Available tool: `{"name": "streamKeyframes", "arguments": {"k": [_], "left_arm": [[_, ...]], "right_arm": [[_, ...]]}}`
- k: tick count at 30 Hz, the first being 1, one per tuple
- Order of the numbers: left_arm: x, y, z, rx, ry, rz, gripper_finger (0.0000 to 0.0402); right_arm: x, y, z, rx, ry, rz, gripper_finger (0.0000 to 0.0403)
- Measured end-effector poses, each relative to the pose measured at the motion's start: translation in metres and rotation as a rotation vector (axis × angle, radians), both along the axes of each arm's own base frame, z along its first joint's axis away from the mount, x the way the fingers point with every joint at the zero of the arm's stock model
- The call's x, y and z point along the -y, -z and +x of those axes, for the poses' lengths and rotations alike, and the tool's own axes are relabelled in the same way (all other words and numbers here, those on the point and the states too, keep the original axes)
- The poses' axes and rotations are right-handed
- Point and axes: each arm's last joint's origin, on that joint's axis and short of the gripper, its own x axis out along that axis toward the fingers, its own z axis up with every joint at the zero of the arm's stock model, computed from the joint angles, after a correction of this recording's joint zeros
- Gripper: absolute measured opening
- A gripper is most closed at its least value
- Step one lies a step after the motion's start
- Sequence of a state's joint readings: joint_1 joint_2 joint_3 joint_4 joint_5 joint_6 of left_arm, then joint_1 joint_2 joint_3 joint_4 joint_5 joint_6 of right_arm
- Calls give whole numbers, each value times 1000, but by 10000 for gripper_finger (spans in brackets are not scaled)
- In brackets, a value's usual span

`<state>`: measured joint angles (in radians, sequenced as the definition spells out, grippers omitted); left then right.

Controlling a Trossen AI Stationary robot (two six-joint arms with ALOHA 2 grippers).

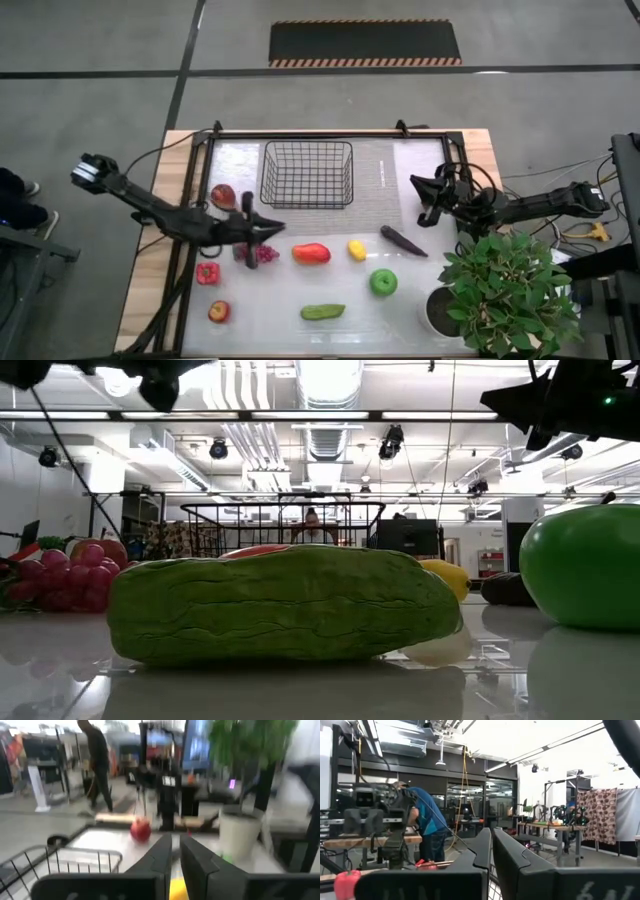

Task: Build produce basket
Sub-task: Put the mango into the wire basket

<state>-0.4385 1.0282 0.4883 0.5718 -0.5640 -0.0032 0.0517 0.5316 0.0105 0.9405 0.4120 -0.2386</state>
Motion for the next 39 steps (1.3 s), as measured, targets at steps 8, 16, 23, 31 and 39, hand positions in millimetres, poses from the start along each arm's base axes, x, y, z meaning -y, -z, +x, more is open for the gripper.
{"name": "streamKeyframes", "arguments": {"k": [8,16,23,31,39], "left_arm": [[13,-22,45,-305,-36,21,20],[17,-24,73,-551,1,14,72],[25,-8,90,-665,26,-1,165],[28,17,99,-761,5,-42,286],[24,35,106,-822,12,3,324]], "right_arm": [[0,0,0,-22,26,-50,9],[0,-1,1,-23,27,-53,9],[0,2,2,-55,22,-42,9],[0,5,4,-92,21,-44,9],[0,5,4,-91,21,-44,9]]}}
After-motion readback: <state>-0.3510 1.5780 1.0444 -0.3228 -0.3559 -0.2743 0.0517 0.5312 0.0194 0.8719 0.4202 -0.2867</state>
